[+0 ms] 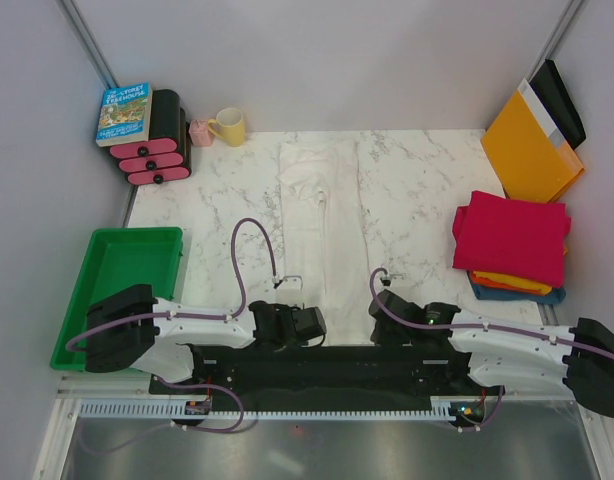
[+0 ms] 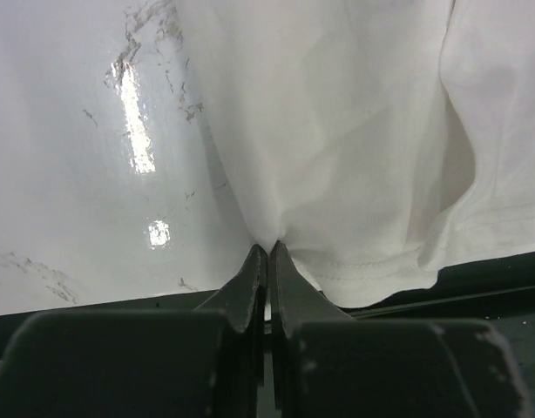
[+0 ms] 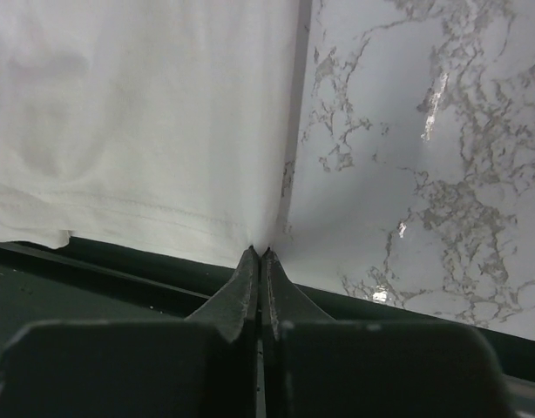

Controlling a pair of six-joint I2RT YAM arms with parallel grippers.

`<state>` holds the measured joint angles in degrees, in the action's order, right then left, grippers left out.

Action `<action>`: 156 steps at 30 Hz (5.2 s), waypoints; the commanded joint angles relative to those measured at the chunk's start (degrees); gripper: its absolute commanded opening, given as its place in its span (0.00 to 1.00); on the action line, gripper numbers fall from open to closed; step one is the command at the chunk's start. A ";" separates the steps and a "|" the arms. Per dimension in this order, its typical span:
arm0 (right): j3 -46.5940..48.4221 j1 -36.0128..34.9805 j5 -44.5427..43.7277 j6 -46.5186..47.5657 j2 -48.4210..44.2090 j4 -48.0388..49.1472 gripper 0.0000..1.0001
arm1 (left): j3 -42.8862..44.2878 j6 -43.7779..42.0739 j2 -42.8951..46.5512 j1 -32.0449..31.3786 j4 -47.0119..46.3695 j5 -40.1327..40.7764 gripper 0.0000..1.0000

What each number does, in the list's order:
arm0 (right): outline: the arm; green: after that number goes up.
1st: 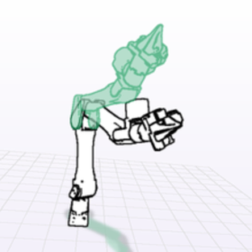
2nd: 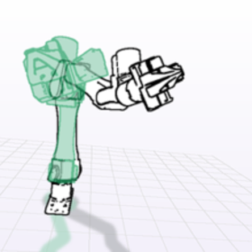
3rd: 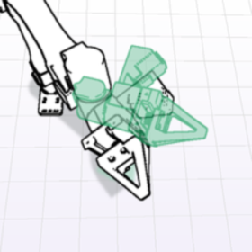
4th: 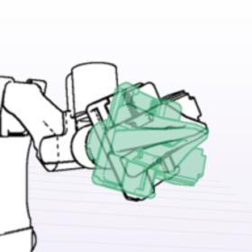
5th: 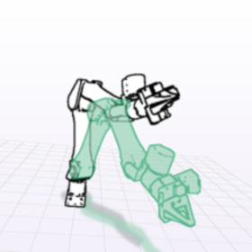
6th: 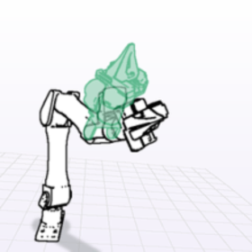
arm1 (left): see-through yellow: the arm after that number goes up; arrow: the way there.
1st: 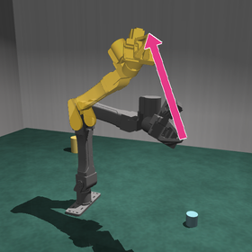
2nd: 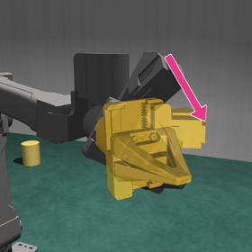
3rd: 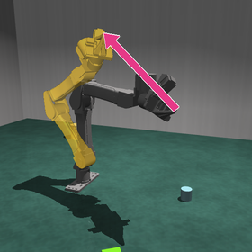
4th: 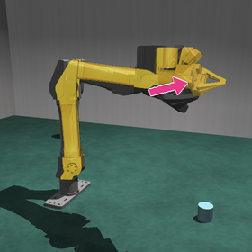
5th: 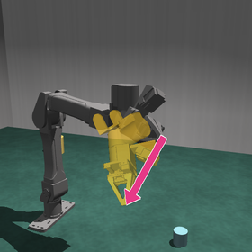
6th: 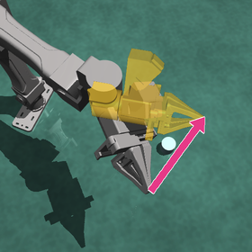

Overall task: Fold and stack the t-shirts
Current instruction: Grab the bottom of the folded rectangular tshirt with both arms, then fold the folded rectangular tshirt in 1/3 of the way

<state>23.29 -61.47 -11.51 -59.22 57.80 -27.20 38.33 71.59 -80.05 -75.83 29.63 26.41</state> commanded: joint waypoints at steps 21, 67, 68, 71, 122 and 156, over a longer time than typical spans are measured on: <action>5.89 -10.94 -12.22 -5.64 -4.10 -10.94 0.00 | 1.40 -0.68 10.96 -3.18 9.74 3.12 0.02; 43.68 24.38 -15.30 29.51 38.17 12.61 0.00 | 31.10 -39.95 -13.10 38.03 -7.92 2.16 0.02; 44.38 24.99 -15.12 29.60 39.05 12.70 0.00 | 31.89 -40.13 -14.07 38.30 -7.92 2.06 0.02; 47.02 25.87 -14.51 29.69 42.47 12.87 0.00 | 34.79 -40.57 -18.20 38.92 -7.92 1.45 0.02; 30.61 15.60 -7.65 20.20 41.17 15.87 0.00 | 18.28 -32.93 -17.16 32.42 -9.77 -7.34 0.02; 56.42 17.44 -11.96 31.36 54.78 11.56 0.00 | 6.06 -29.49 17.73 24.51 -4.93 5.14 0.02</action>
<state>74.41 -44.91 -21.93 -29.41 111.35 -16.29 45.30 41.36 -65.14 -51.35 24.47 28.58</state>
